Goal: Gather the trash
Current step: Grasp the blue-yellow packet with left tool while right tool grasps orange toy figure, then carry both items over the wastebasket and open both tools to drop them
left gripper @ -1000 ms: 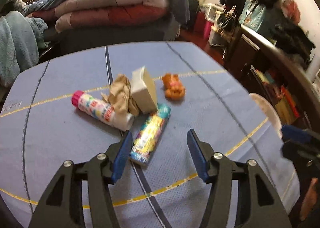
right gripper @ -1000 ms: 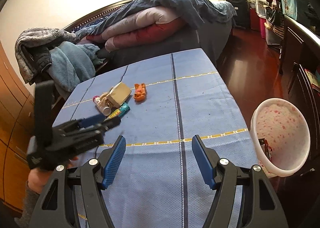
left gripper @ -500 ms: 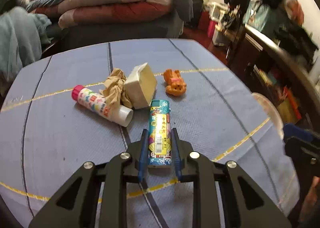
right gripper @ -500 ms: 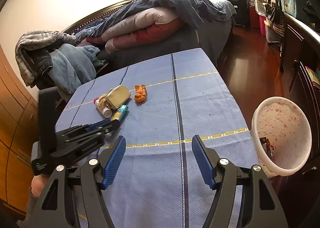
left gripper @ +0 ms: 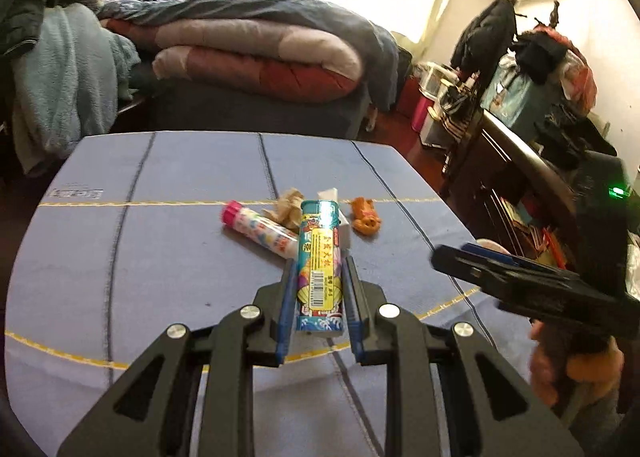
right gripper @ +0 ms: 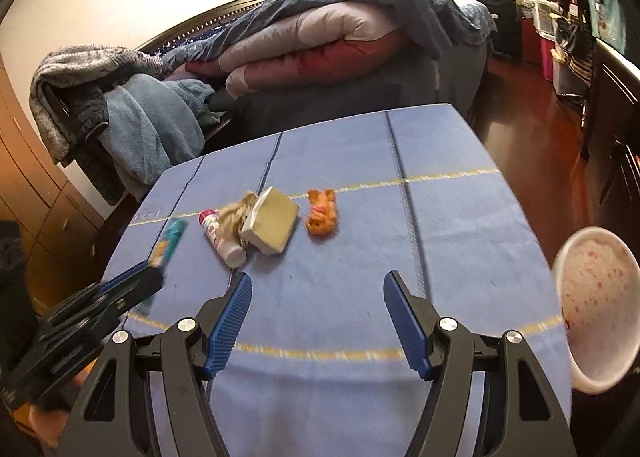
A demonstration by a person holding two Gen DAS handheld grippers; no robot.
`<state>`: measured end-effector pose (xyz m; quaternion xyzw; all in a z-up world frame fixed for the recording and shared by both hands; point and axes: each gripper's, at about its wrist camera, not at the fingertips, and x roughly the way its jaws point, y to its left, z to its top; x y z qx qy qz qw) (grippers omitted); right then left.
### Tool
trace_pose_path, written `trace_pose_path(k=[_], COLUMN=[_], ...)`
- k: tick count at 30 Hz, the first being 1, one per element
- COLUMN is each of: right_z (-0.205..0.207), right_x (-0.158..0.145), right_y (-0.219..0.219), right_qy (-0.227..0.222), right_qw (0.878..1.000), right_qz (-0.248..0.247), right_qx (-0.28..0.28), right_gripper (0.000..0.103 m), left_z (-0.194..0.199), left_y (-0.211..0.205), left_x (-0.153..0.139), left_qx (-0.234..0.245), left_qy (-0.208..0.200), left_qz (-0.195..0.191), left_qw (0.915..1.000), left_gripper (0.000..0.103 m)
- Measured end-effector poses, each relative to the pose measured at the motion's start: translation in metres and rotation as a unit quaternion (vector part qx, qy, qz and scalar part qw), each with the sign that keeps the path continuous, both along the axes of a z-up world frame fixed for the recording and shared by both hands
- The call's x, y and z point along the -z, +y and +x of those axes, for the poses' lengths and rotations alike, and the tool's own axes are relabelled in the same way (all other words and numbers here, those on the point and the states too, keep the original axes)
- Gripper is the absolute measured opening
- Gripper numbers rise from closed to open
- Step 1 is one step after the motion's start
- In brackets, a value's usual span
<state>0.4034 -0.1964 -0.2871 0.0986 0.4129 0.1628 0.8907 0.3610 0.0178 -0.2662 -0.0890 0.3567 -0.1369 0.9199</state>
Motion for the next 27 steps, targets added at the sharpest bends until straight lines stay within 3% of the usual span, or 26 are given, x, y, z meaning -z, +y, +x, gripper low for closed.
trace_pose_path(k=[8,13,15,18,27], right_z=[0.057,0.079,0.083,0.082,0.064], right_x=[0.017,0.03,0.034,0.035,0.034], right_y=[0.029,0.04,0.043,0.047,0.031], right_qy=[0.018,0.039,0.044,0.035,0.046], right_qw=[0.998,0.996,0.996,0.994,0.995], right_qz=[-0.053,-0.073,-0.079,-0.097,-0.078], right_qx=[0.017,0.02,0.021,0.026,0.032], right_gripper=[0.067,0.058,0.052,0.029,0.029], left_z=[-0.004,-0.001,0.0,0.001,-0.005], left_y=[0.022,0.033,0.036,0.041,0.043], left_x=[-0.005,-0.003,-0.002,-0.002,-0.003], left_qx=[-0.026,-0.032,-0.034,-0.038,-0.051], left_qy=[-0.015,-0.019,-0.019,-0.019,-0.016], left_qz=[-0.012,-0.021,-0.023,-0.026,-0.022], left_qw=[0.9995,0.9991,0.999,0.9988,0.9983], left_gripper=[0.023,0.023,0.023,0.023,0.023])
